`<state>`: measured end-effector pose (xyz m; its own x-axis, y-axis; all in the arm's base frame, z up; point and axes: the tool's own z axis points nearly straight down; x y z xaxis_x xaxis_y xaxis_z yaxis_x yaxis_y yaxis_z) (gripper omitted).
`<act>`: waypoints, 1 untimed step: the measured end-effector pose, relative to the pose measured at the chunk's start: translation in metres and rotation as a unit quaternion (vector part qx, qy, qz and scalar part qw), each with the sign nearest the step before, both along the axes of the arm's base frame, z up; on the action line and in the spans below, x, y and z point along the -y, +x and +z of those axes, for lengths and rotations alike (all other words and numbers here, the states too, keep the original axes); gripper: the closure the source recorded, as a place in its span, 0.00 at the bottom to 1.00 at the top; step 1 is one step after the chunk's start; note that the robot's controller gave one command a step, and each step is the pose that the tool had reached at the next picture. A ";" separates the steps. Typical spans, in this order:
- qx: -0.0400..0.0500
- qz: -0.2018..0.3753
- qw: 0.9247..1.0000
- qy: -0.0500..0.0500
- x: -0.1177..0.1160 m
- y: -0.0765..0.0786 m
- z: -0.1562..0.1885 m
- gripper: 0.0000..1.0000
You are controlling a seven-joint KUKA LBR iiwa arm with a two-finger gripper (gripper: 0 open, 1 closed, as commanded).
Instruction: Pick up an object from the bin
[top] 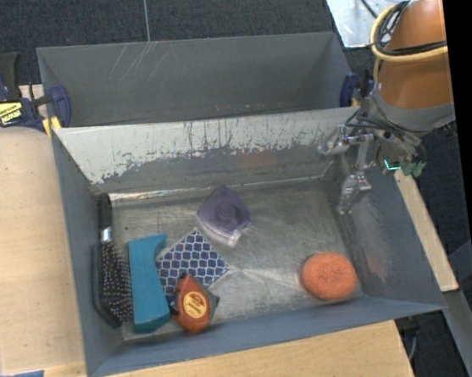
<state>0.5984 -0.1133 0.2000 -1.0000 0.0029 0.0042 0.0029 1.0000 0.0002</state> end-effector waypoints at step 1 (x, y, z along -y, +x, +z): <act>0.004 0.001 1.000 -0.001 -0.001 0.002 0.005 0.00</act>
Offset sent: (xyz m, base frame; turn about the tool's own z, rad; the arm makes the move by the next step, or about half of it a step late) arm -0.0904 0.0005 -0.0631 -0.4152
